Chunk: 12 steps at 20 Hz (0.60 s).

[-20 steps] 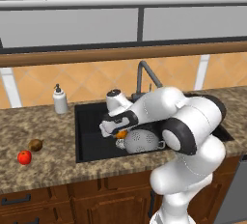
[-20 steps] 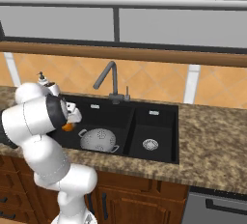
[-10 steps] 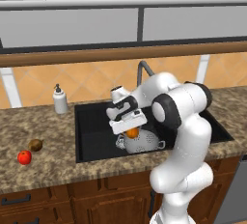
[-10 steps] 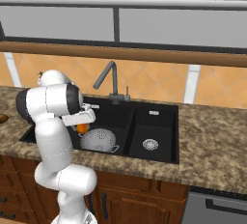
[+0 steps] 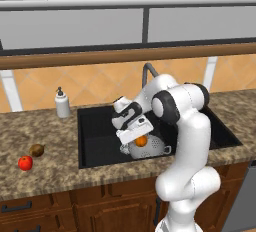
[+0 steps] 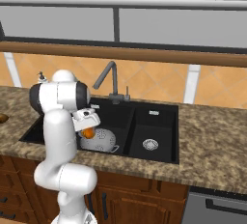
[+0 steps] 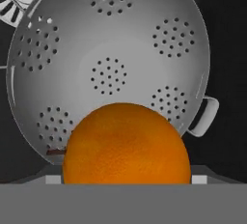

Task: Put the colander in the sink, put the pear, apple, orange in the colander, and turn on the sink faucet and pour water over the colander.

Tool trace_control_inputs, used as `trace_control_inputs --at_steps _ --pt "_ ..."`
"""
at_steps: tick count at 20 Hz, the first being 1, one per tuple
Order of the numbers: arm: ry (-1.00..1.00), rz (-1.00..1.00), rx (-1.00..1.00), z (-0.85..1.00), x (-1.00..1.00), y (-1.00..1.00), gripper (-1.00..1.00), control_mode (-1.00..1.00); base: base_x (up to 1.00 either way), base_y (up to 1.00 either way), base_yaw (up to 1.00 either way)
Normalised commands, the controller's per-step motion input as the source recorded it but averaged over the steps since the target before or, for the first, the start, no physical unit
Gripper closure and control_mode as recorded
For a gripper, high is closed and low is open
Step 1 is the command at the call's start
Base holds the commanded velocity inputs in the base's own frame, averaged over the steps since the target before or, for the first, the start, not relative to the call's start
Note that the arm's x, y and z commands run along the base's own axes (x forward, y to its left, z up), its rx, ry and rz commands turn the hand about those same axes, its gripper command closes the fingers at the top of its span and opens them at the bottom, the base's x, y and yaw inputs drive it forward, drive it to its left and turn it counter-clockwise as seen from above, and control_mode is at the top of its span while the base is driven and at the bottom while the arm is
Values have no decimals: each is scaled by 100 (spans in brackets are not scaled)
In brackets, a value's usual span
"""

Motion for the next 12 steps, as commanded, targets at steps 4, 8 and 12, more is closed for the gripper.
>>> trace_control_inputs --at_steps 4,8,12 --pt "7 0 -1 -28 18 -30 100 -100 0 0 0" --pt "6 0 0 -19 6 -23 100 -100 0 0 0" --pt "1 0 0 -25 0 -16 100 -100 0 0 0"
